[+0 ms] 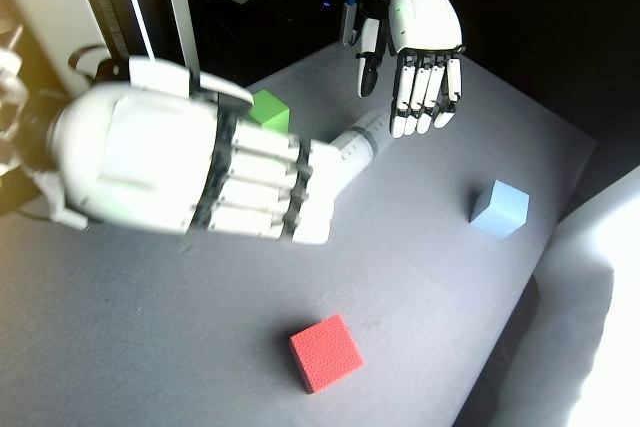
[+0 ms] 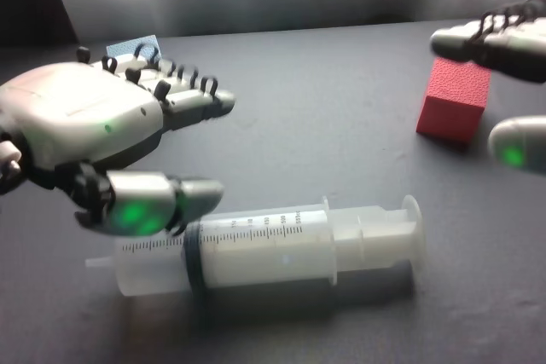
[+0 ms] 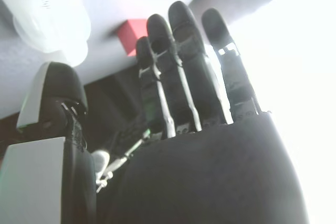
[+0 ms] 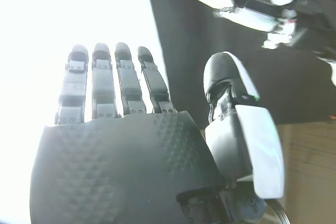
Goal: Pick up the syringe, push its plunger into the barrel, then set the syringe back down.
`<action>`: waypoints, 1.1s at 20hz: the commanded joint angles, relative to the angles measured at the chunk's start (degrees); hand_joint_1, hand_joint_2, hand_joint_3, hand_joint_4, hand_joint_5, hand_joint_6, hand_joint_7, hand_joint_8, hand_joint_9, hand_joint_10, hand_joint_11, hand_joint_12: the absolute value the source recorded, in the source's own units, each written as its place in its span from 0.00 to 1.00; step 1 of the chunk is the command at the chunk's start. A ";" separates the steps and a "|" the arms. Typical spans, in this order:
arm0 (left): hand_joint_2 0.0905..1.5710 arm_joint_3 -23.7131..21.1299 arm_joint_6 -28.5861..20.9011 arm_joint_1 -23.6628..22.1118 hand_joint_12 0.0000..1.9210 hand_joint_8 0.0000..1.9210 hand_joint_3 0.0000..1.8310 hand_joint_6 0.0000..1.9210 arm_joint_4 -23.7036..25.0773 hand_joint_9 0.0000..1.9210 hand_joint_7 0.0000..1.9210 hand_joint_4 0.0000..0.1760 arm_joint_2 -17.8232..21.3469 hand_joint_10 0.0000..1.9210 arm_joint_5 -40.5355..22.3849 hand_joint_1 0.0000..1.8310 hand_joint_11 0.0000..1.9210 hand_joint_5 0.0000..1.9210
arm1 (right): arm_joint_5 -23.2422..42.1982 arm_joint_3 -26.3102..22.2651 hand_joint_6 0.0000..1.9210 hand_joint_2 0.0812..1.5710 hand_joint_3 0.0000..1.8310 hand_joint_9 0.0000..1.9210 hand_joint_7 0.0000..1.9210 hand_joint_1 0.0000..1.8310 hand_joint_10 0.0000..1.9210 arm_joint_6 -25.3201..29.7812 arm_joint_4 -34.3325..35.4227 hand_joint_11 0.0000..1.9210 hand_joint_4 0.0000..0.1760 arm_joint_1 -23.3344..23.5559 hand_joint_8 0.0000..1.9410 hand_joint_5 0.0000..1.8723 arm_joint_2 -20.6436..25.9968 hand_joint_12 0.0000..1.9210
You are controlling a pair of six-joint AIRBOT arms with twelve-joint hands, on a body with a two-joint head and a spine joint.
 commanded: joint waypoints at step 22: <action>0.59 -1.91 11.04 5.08 0.22 0.00 0.00 0.00 -17.70 0.05 0.04 0.00 -7.83 0.01 -18.20 0.59 0.00 0.03 | 10.75 -1.88 0.00 0.91 0.01 0.01 0.03 0.00 0.00 6.69 5.19 0.00 0.00 -2.69 0.00 0.04 0.65 0.00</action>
